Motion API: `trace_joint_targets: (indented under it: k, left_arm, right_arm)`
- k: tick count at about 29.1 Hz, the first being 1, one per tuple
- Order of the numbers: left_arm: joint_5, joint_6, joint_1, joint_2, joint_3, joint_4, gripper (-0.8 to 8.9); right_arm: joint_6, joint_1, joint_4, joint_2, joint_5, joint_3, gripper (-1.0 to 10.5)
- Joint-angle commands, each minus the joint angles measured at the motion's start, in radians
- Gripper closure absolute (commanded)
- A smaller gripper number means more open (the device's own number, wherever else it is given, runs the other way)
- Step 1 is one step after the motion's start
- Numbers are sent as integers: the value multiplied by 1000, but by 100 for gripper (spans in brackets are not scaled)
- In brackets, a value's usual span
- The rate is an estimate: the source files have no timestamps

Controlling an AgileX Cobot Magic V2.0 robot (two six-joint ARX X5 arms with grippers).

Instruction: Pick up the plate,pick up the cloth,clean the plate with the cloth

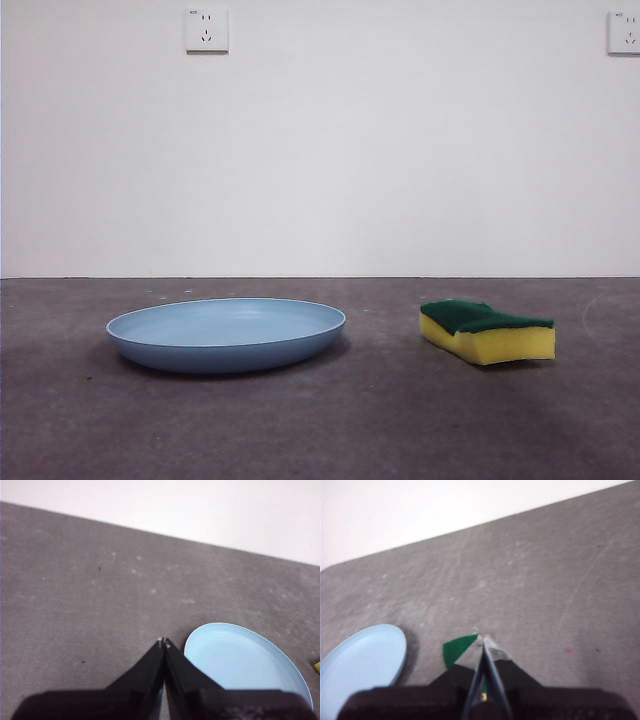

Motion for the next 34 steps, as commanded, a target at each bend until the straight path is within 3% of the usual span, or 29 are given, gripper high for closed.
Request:
trace_joint_targets:
  k: [1, 5, 13, 15, 16, 19, 20, 27, 34]
  left_arm:
    - [16, 51, 3, 136, 71, 5, 821]
    - [61, 89, 3, 316, 179, -6, 820]
    - [190, 103, 2, 615, 369, -83, 813]
    - [219, 126, 1, 674, 406, -98, 793]
    - [239, 135, -1, 700, 423, -106, 737]
    - [260, 145, -18, 777, 471, -116, 512]
    - [259, 145, -26, 809, 490, -118, 490]
    - [255, 152, -96, 1068, 682, -251, 491]
    - [204, 153, -123, 1281, 734, -256, 492]
  right_arm:
    - [-29, 1, -8, 134, -53, 91, 955]
    - [-63, 1, -49, 317, -113, 220, 954]
    - [-161, 1, -257, 629, -137, 467, 938]
    - [-164, 1, -282, 679, -137, 504, 869]
    - [-168, 1, -290, 700, -137, 521, 795]
    - [-174, 1, -288, 732, -136, 546, 572]
    - [-174, 1, -282, 735, -136, 549, 532]
    - [-174, 2, -278, 735, -137, 550, 536]
    - [-174, 1, -280, 735, -137, 550, 537]
